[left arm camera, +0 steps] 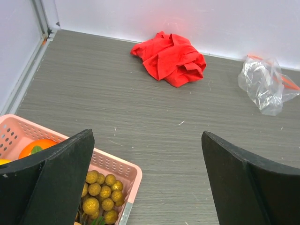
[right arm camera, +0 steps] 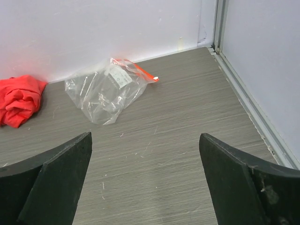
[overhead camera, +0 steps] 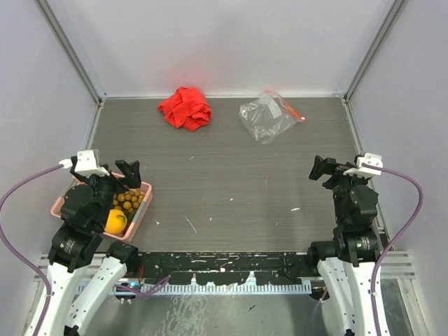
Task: Place the food in the zip-top bag and seal the zipper
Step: Pick up the zipper food storage bag at the center of the board.
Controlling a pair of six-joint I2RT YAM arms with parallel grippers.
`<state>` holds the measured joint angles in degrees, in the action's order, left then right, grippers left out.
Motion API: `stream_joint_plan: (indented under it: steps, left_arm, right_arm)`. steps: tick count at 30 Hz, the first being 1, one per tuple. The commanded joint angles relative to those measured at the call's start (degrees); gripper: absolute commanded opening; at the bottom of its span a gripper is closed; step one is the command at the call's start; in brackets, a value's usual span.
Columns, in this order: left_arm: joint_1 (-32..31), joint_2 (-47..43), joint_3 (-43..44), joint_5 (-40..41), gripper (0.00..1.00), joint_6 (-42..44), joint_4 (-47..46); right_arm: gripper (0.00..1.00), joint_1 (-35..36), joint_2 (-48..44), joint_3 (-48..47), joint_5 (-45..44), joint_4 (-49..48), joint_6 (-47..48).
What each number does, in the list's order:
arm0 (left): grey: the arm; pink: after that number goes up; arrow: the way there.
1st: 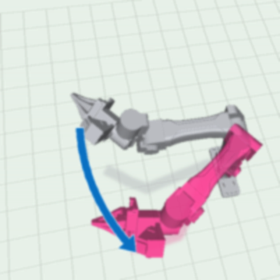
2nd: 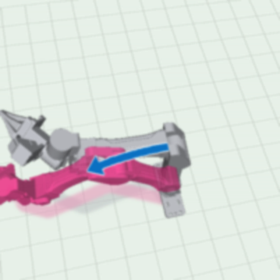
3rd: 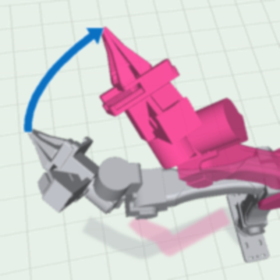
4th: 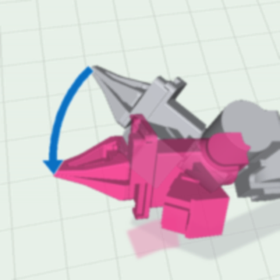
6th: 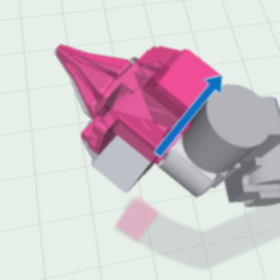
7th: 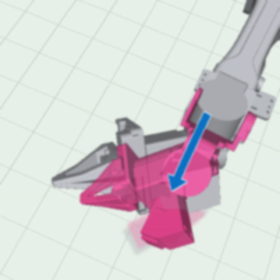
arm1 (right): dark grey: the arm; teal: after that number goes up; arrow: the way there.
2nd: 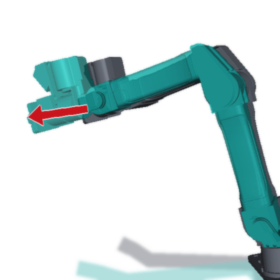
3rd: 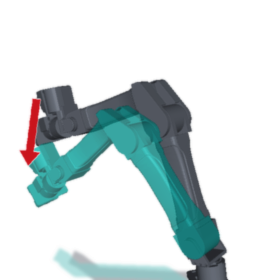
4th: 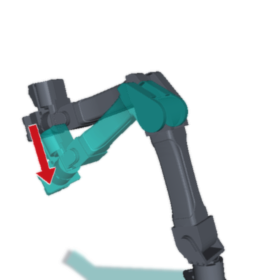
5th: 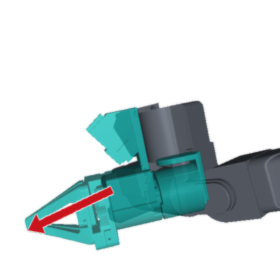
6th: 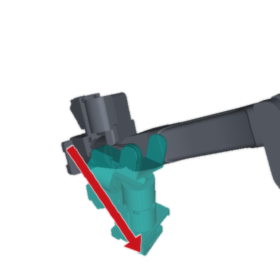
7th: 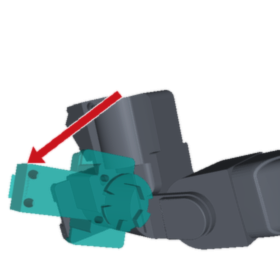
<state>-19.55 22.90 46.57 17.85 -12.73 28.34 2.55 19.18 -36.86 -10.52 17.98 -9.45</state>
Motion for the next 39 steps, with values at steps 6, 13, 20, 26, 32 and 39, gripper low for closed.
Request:
stream_joint_plan:
  steps: [6, 13, 20, 26, 32, 39]
  left_arm:
    - [0.4, 2.3, 1.8, 3.3, 0.98, -4.1, -0.8]
    - [0.4, 1.8, -0.7, 0.0, 0.98, -2.8, -2.9]
    - [0.4, 3.8, -0.2, -1.0, 0.98, -2.1, -1.6]
    - [0.5, 5.2, 0.1, -0.9, 0.98, -1.7, -0.7]
    - [0.4, 5.8, -0.3, -1.8, 0.98, -0.6, -0.2]
    - [0.6, 7.0, -0.6, -2.6, 0.98, -0.3, -0.7]
  right_arm:
    - [1.0, -0.2, 3.0, -2.9, 1.2, -2.9, -3.0]
    - [1.0, -0.2, 8.5, -3.2, 2.9, -3.1, -7.2]
    - [1.0, -0.2, 22.6, -2.1, 14.4, -9.1, -11.9]
    - [1.0, -0.3, 37.0, -1.2, 16.1, -19.1, -17.0]
    - [1.0, -2.6, 51.7, -1.0, 14.8, -35.7, -23.6]
    - [0.96, -6.0, 71.0, -7.8, 17.4, -48.8, -34.1]
